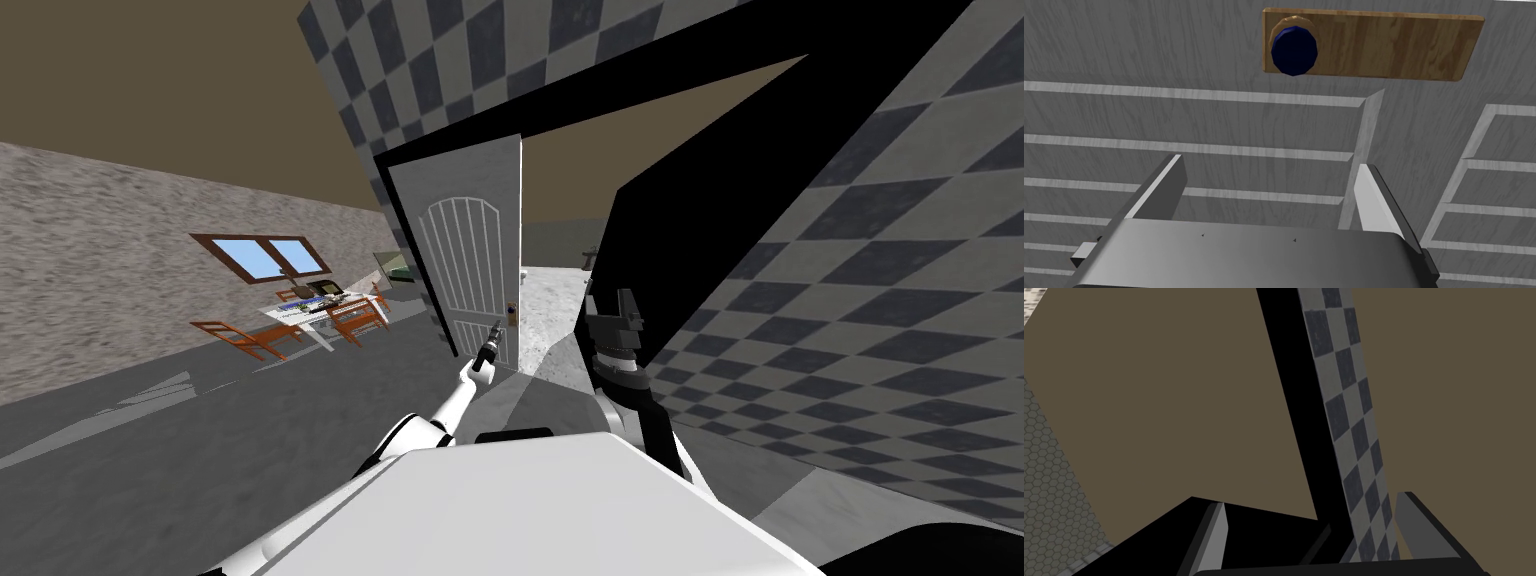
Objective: Push the door open
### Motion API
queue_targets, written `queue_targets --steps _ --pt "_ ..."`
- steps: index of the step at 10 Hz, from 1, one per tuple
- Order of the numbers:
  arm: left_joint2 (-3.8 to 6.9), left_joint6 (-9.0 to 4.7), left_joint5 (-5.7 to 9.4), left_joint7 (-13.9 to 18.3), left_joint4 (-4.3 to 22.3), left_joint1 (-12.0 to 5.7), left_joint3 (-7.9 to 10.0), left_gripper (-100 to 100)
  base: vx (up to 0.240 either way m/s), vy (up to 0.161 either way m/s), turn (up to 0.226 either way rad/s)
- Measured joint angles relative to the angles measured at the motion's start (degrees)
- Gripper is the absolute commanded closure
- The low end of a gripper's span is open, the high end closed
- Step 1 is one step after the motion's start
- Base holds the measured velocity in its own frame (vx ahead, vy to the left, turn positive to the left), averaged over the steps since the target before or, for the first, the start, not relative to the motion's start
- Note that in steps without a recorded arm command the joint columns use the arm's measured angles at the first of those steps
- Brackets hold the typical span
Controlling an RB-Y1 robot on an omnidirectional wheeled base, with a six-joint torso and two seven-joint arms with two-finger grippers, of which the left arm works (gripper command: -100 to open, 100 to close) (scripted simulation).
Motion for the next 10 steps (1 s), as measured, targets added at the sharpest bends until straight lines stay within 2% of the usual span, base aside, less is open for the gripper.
queue_targets --steps 1,2,5,8,10 --pt "0.66 -0.33 0.06 0.0 0.8 -0.36 0.14 -100 0.187 -0.064 -0.021" --pt "1.24 -0.18 0.05 0.1 0.1 0.07 0.13 -100 0.166 -0.069 -0.016" --pt "1.85 -0.52 0.14 -0.1 0.9 -0.23 0.51 -100 0.176 -0.067 -0.022" --pt "1.60 -0.83 0.21 -0.2 1.2 -0.23 0.85 -100 0.181 -0.063 -0.022" --pt "0.84 -1.16 0.28 -0.3 1.9 -0.47 1.11 -100 0.195 -0.073 -0.025"
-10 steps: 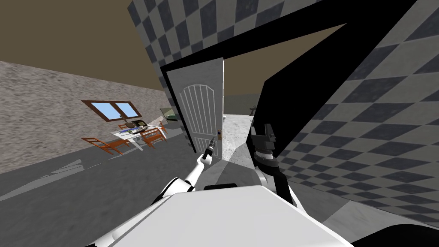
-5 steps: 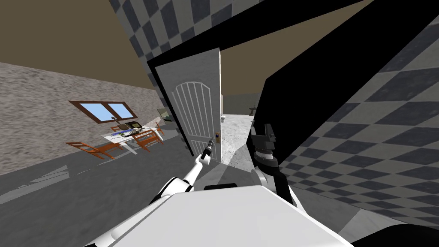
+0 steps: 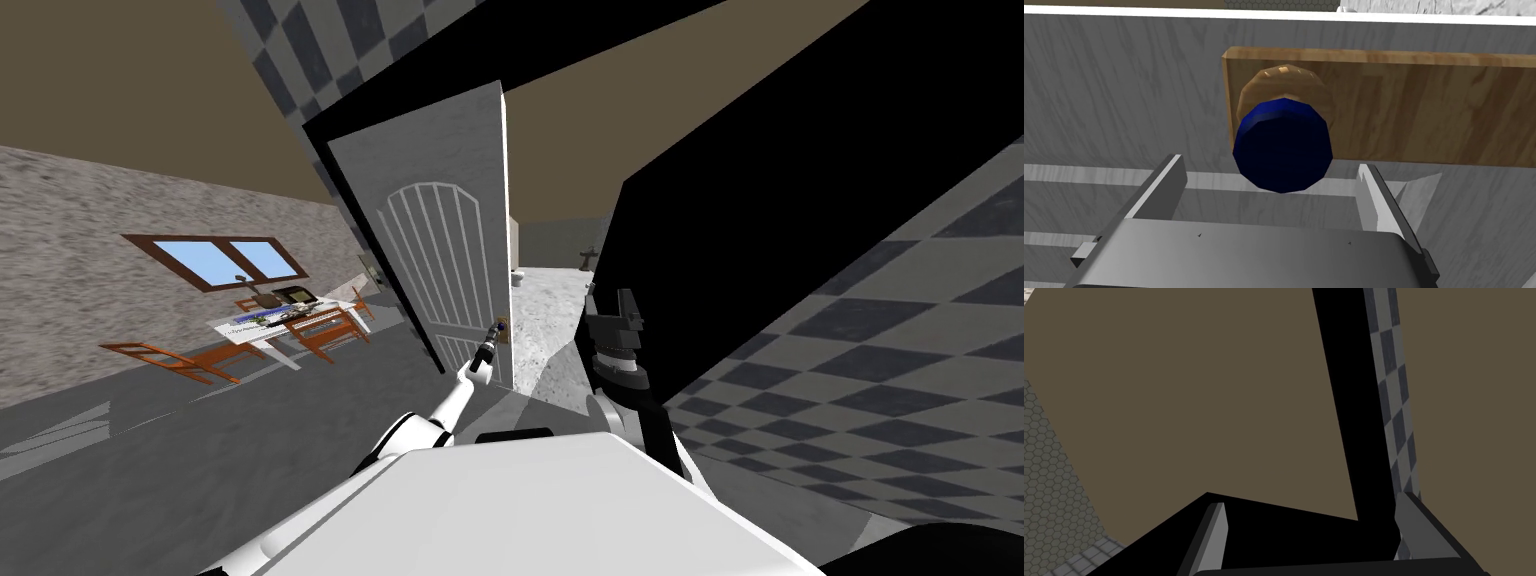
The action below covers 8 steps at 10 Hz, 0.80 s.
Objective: Push the door open
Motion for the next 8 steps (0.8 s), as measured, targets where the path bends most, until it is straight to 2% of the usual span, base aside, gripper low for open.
queue_targets --steps 1,2,7,8 --pt "-0.57 -0.18 0.05 0.0 0.3 -0.16 0.13 -100 0.073 -0.038 0.001" --pt "-0.64 -0.20 0.05 0.0 0.3 -0.19 0.14 100 -0.005 0.005 0.007" --pt "-0.60 -0.10 0.04 0.0 0.4 -0.09 0.10 100 -0.015 0.007 -0.003" --pt "-0.60 -0.08 0.04 0.0 0.4 -0.06 0.10 100 0.068 -0.081 0.030"
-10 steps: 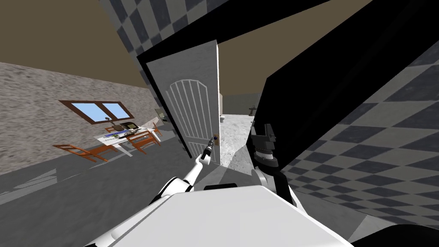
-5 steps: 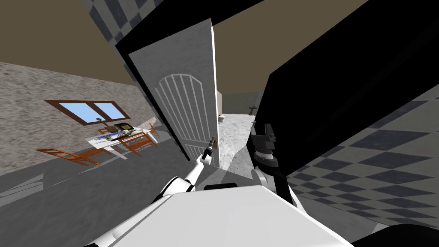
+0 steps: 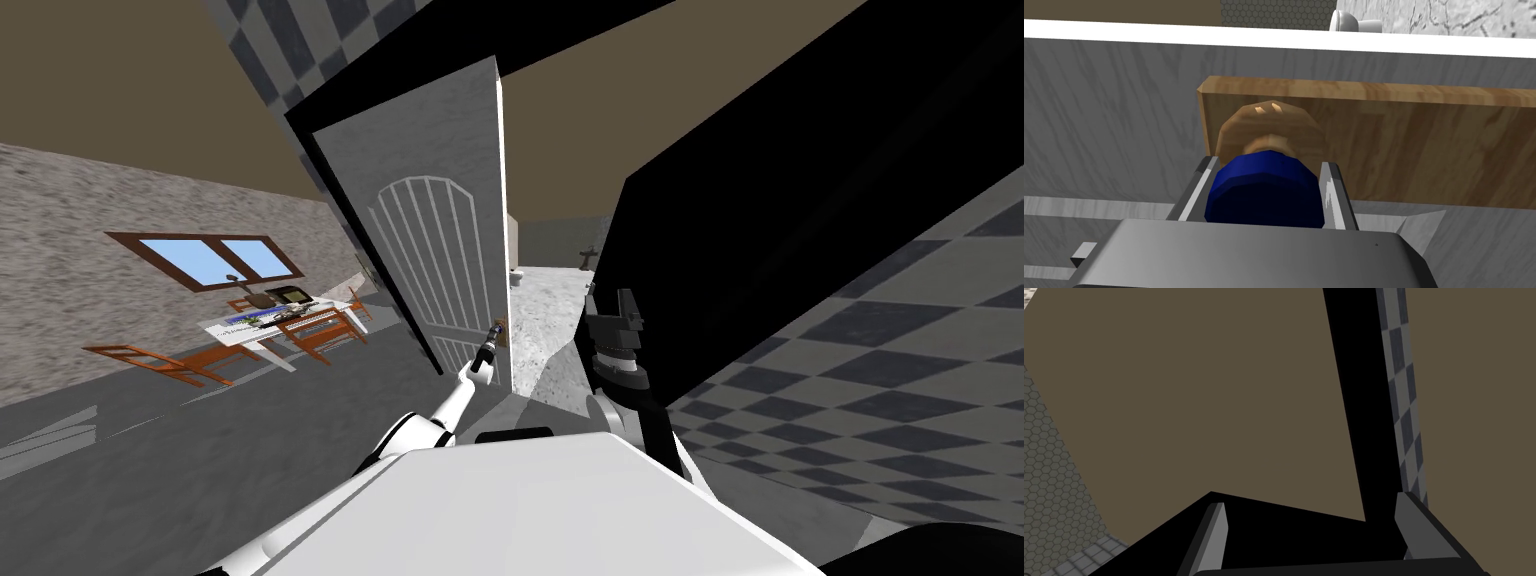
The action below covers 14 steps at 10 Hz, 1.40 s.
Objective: Push the door open
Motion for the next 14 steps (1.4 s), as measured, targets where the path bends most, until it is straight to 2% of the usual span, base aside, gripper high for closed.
queue_targets --steps 1,2,3,4,5,7,8,9,10,11,12,13,14 --pt "0.15 -0.67 0.19 0.0 1.9 -0.80 0.41 100 0.107 -0.097 0.051" --pt "0.21 -0.88 0.29 -0.3 2.4 -0.73 0.79 100 0.066 -0.037 0.017" --pt "0.34 -0.38 0.26 -0.5 1.1 -0.10 0.83 100 0.106 -0.077 0.006" --pt "0.88 -0.46 0.38 -0.3 1.7 -0.50 0.98 100 0.156 -0.108 0.058" --pt "1.04 0.74 0.43 -0.6 -0.3 0.51 1.38 100 0.178 -0.109 0.060" --pt "1.29 -0.19 0.79 -1.4 1.7 -0.47 2.67 100 0.165 -0.132 0.046" --pt "1.90 0.88 0.79 -1.4 -1.0 0.88 2.76 100 0.154 -0.128 0.051" --pt "2.53 1.41 0.92 -1.3 -1.7 1.08 3.02 100 0.115 -0.064 0.045" --pt "2.65 0.41 1.10 -1.2 0.5 -0.18 3.45 100 0.146 -0.106 0.063" --pt "2.67 0.97 1.24 -1.7 -0.8 0.58 4.12 100 0.182 -0.147 0.099" --pt "3.17 0.24 1.57 -1.8 1.8 -0.78 4.91 100 0.155 -0.125 0.085" --pt "3.43 -0.43 1.79 -2.0 2.6 -1.06 5.65 100 0.087 -0.074 0.028" --pt "3.53 -0.15 1.84 -2.2 1.5 -0.58 5.97 100 0.112 -0.104 0.079"
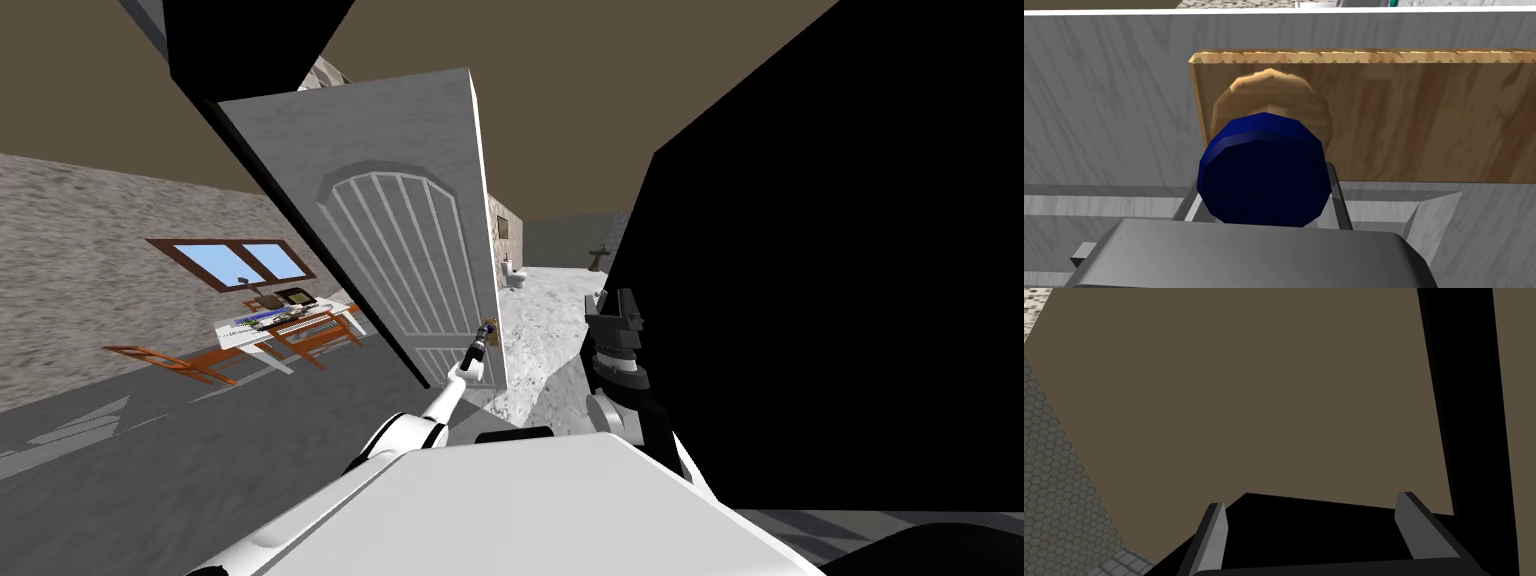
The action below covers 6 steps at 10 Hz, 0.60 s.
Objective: Push the door open
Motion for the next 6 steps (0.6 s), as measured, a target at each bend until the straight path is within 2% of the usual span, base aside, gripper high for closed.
queue_targets --steps 1,2,3,6 --pt "0.11 1.23 0.15 -0.5 -2.0 0.89 0.71 100 0.158 -0.132 0.135" --pt "0.88 1.92 0.36 -0.6 -2.6 1.27 1.31 100 0.112 -0.081 0.041" --pt "1.30 1.35 0.49 -0.4 -1.7 0.88 1.60 -100 -0.102 -0.052 0.038" --pt "1.15 1.54 0.60 -0.3 -2.0 0.88 1.54 -100 -0.202 -0.031 0.031"
